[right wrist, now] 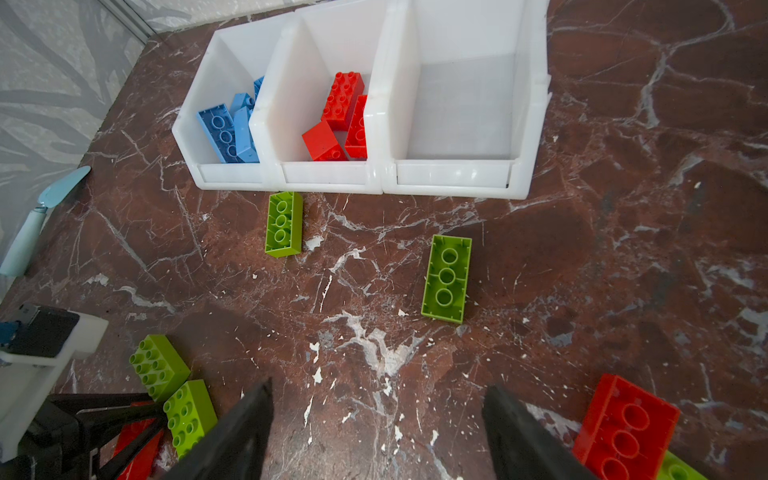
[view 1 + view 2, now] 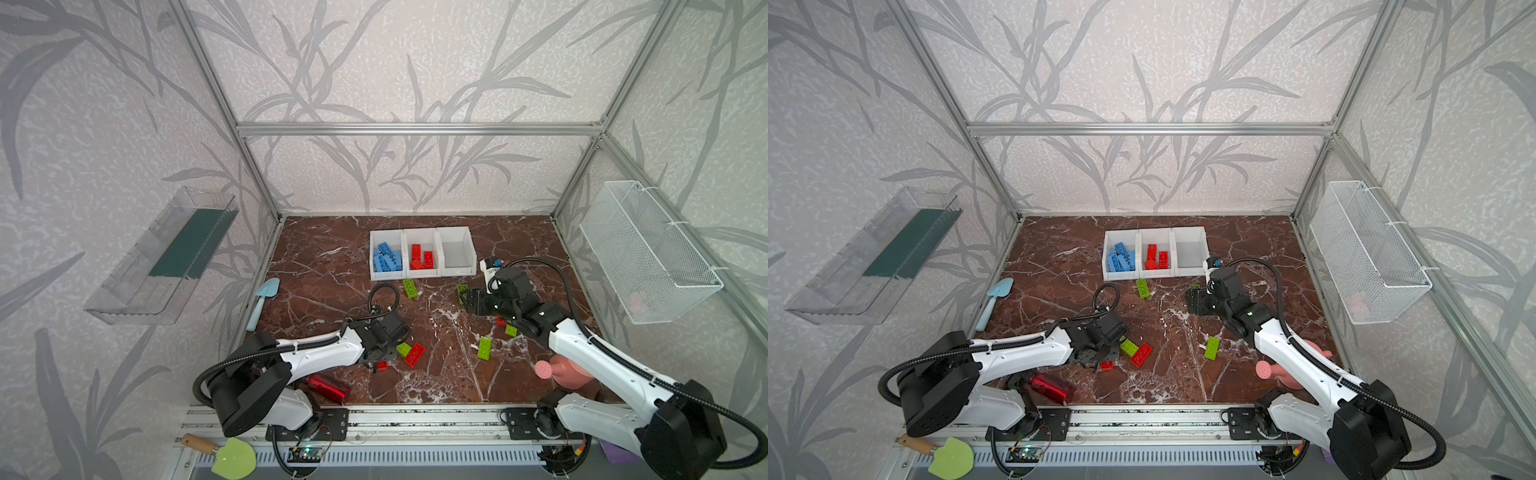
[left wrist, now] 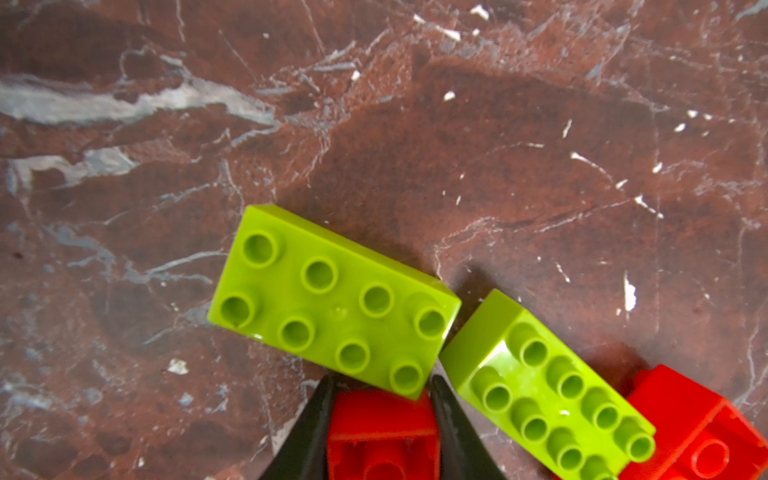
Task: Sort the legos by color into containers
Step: 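Close the left gripper on the red brick and lift it, then carry the red brick into the middle compartment and release it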
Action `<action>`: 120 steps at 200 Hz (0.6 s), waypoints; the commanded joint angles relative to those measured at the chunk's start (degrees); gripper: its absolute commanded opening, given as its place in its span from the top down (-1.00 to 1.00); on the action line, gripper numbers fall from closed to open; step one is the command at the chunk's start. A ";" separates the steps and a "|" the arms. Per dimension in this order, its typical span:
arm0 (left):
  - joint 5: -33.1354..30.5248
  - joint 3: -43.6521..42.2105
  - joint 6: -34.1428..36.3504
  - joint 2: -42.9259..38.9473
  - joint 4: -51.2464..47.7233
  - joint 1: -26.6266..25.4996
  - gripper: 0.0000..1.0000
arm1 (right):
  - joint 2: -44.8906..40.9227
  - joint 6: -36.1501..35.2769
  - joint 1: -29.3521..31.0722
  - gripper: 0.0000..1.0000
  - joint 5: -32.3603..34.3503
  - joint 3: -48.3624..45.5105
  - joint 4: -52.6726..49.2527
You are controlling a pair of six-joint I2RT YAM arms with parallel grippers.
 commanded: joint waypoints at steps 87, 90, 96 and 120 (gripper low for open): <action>-4.70 15.06 4.71 -0.94 -9.26 -0.09 0.35 | -0.02 1.30 -0.22 -0.61 -1.80 -1.41 2.37; -4.56 15.67 5.10 -0.76 -9.30 -0.08 0.35 | -0.02 1.38 -0.26 -0.61 -1.86 -1.40 2.46; -4.46 16.96 5.89 -0.33 -9.27 0.12 0.35 | -0.02 1.53 -0.21 -0.61 -1.97 -1.50 2.72; -3.62 22.62 8.94 2.47 -9.48 1.83 0.34 | -0.27 2.38 -0.25 -0.61 -2.35 -2.26 3.55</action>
